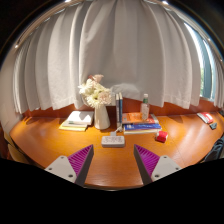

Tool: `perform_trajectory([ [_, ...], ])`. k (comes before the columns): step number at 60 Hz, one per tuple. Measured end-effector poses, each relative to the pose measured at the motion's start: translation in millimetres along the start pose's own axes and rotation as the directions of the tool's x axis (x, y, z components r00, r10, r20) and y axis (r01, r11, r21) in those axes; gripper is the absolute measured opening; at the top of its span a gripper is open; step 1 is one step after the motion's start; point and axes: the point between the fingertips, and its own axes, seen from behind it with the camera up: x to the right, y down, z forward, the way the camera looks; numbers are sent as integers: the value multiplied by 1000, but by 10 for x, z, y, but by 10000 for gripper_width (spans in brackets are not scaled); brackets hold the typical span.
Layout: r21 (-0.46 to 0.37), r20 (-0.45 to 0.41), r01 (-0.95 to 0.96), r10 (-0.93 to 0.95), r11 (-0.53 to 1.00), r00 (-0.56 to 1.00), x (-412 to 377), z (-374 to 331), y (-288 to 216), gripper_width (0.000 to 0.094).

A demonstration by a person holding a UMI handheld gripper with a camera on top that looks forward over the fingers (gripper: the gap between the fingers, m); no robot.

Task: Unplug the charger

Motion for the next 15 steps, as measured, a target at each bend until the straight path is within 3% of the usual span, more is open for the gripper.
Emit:
perform_trajectory([
  [15,-30,19,-6,7,1000,1000,-156,-15,155,809],
])
